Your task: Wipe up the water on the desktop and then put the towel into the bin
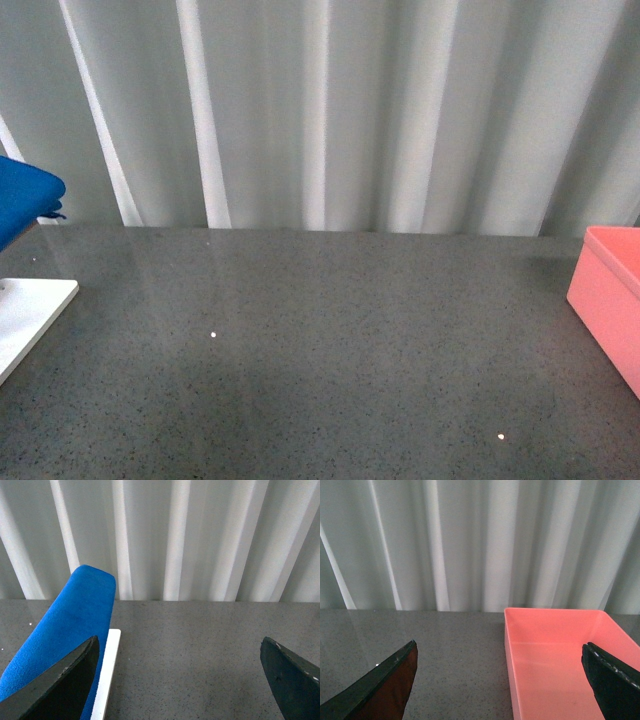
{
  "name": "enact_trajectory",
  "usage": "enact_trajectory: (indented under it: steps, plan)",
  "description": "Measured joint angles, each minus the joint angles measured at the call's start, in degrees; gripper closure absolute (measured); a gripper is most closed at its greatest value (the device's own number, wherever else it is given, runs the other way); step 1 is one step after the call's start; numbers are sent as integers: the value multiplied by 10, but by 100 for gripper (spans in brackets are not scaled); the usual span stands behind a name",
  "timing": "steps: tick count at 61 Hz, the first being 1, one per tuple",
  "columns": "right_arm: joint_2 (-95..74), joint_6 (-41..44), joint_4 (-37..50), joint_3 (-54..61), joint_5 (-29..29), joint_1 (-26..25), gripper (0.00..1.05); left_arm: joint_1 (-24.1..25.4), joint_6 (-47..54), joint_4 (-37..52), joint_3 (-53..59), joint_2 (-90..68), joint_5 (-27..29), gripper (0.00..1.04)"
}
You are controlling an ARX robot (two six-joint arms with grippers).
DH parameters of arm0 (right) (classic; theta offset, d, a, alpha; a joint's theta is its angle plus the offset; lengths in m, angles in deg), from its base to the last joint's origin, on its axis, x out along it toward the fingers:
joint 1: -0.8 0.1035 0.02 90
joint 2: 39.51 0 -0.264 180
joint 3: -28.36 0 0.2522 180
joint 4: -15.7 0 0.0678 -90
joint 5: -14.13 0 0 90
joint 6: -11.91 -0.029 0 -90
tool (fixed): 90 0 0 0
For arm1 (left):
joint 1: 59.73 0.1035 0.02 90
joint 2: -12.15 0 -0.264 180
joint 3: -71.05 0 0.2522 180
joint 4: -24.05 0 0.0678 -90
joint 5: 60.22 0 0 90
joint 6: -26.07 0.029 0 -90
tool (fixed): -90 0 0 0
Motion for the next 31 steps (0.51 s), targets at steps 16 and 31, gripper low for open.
enact_trajectory:
  steps: [16, 31]
  plan:
    - [0, 0, 0, 0, 0, 0, 7, -6, -92, 268, -67, -306, 16, 7]
    - [0, 0, 0, 0, 0, 0, 7, 16, 7, 300, -305, -650, -74, 7]
